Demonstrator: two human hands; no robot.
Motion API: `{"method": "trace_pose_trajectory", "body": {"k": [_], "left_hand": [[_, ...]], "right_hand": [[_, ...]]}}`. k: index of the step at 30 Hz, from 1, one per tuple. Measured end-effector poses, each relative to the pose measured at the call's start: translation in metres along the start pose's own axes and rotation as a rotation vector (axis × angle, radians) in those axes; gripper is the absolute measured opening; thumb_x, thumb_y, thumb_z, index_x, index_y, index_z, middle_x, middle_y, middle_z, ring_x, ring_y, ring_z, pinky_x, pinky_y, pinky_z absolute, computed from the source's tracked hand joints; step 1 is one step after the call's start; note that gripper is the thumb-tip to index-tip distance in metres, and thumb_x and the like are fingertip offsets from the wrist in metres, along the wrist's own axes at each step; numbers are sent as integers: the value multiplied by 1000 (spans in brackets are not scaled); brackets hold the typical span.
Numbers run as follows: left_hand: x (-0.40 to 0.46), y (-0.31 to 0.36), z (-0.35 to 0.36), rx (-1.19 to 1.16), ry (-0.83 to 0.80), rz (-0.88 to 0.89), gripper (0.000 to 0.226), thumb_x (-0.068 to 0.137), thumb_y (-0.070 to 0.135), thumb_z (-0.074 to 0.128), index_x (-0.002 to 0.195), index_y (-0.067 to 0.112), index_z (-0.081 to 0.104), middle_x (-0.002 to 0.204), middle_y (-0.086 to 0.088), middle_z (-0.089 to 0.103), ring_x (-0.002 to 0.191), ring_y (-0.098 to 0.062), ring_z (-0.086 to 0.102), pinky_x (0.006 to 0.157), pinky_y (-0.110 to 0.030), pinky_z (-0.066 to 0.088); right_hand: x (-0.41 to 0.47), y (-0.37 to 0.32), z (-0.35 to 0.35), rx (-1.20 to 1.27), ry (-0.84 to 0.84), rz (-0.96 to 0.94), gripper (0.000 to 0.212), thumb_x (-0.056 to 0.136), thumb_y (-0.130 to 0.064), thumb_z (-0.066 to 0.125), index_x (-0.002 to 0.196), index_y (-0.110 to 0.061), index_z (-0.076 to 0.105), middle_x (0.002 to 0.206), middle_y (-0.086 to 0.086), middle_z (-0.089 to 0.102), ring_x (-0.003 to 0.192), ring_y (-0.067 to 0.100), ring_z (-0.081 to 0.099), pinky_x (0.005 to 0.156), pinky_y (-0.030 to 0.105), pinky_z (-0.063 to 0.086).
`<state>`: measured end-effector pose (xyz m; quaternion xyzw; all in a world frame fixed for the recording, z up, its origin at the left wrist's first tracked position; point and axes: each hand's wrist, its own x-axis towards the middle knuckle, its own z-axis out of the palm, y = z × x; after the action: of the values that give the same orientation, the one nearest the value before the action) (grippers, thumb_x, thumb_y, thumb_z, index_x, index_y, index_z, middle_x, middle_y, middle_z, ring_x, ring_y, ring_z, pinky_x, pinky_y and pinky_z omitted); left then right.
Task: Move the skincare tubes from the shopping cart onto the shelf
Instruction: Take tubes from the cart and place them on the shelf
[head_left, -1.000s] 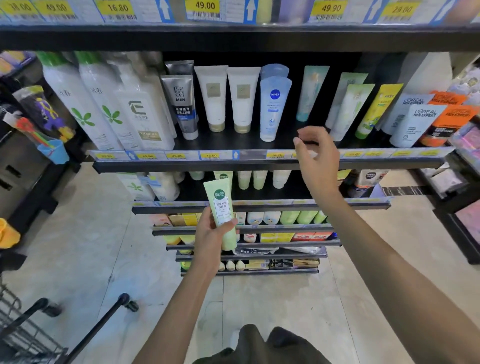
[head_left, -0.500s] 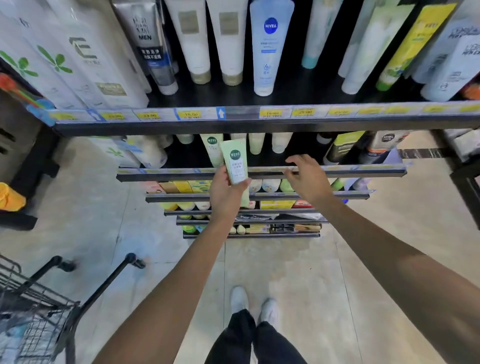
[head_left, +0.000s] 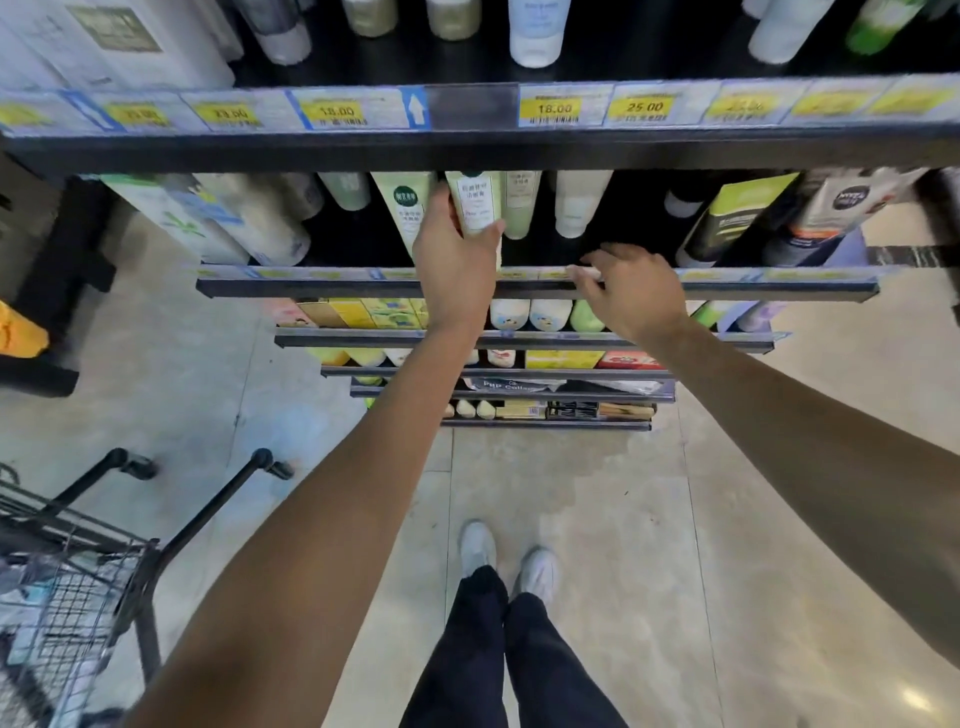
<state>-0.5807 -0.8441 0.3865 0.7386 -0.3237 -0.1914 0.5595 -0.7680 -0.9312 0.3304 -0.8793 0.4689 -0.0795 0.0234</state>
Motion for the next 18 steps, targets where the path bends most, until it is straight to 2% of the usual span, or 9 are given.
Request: {"method": "trace_pose_trajectory", "body": {"k": [3,6,7,10,11,18], "left_hand": [[7,-5,7,33,20,5,37,84,14,81,114,20,60,106,8,72,99,-8,68,85,-25,57],[11,-6,14,96,39,23,40,85,12,79,119,15,59,110,5,71,98,-10,67,79,-10,51],[13,-7,17,110,48,21,40,85,10,78,119,13,58,111,3,71,98,-12,67,79,-12,52],[13,-15,22,170,49,3,41,83,8,78,118,11,57,111,-2,72,102,-20,69,89,-37,58],[12,-19,24,189,42,-3,41,83,7,78,118,11,56,112,-3,72,103,-21,69,89,-41,59],[5,-29,28,262,78,9,44,85,7,77,121,8,54,114,-6,71,105,-24,69,86,-39,60]], "right_hand": [[0,0,2,-24,-3,-1,62,102,-57,30,112,-14,73,106,10,72,101,34,66,80,44,52],[-1,1,4,-33,2,-5,55,104,-54,38,114,-13,73,119,14,71,111,36,65,86,45,51],[-1,1,3,-38,-1,-5,54,105,-53,38,114,-13,73,121,14,71,112,36,65,87,45,50],[-1,0,2,-35,-2,-12,56,105,-54,36,113,-12,72,114,13,71,109,35,64,86,44,49],[-1,0,2,-33,5,-14,56,105,-54,36,112,-12,73,113,13,71,108,35,64,85,44,49],[-1,0,2,-30,11,-10,54,105,-52,39,114,-11,73,118,15,71,111,36,64,87,45,49]]}}
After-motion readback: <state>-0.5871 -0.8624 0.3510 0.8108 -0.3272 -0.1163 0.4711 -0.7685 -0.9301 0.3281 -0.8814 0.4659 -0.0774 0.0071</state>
